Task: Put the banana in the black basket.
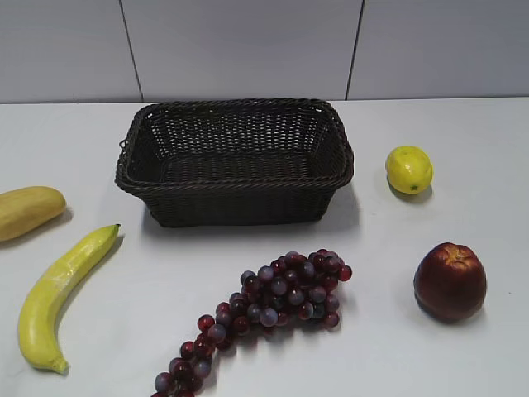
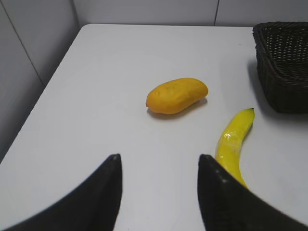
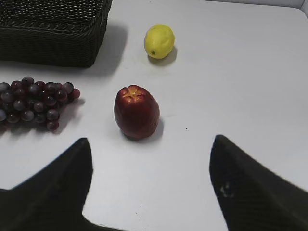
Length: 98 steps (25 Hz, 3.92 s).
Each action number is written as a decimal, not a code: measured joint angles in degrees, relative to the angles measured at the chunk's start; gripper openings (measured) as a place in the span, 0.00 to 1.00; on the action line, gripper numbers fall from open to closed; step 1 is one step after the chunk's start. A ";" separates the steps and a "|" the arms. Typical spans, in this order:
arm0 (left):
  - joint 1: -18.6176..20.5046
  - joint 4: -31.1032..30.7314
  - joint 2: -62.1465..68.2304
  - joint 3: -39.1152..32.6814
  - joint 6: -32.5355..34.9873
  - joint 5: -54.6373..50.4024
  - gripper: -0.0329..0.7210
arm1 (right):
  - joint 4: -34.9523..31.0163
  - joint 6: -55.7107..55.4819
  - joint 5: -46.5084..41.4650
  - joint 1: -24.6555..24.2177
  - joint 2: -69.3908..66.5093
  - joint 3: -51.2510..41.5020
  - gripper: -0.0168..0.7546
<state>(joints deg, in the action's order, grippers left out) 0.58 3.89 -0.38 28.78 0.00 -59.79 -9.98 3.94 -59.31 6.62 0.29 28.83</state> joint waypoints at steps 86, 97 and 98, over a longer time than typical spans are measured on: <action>-18.39 0.77 81.71 10.95 -5.87 31.21 0.59 | 0.00 0.00 0.00 0.00 0.00 0.00 0.76; -18.93 1.19 80.83 35.88 1.48 35.62 0.59 | 0.00 0.00 0.00 0.00 0.00 0.00 0.76; -19.37 1.19 82.90 37.67 1.54 35.62 0.59 | 0.00 0.00 0.00 0.00 0.00 0.00 0.76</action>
<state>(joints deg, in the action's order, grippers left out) -18.79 5.08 82.51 66.45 1.54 -24.17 -9.98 3.94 -59.31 6.62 0.29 28.83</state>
